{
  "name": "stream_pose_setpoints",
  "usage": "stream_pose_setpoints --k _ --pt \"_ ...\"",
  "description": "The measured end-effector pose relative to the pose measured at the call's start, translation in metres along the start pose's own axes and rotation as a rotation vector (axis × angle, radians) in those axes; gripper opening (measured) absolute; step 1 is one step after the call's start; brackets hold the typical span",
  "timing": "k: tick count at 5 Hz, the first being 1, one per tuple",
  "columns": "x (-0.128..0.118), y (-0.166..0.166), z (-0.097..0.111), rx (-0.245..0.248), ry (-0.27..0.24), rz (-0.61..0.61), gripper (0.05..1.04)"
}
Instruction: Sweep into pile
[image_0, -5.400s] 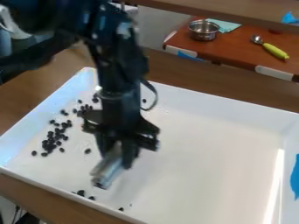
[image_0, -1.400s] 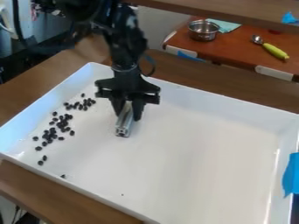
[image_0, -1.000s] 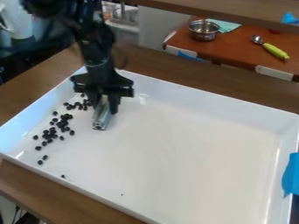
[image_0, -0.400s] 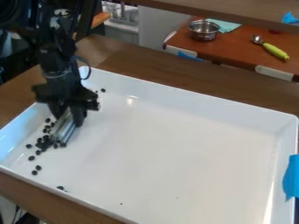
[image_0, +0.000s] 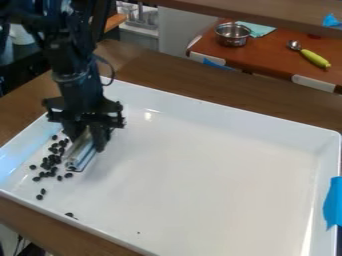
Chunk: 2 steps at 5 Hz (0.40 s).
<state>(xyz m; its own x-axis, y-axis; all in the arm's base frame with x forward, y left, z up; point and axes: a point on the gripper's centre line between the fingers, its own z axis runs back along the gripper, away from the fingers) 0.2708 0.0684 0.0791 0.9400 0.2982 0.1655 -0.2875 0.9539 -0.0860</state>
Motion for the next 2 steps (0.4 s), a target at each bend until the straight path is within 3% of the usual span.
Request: stream_pose_setpoints --k 1,2 --pt "-0.021 -0.021 0.000 -0.030 0.020 -0.083 0.380" --pt "-0.044 -0.029 -0.020 0.004 0.038 -0.157 0.380"
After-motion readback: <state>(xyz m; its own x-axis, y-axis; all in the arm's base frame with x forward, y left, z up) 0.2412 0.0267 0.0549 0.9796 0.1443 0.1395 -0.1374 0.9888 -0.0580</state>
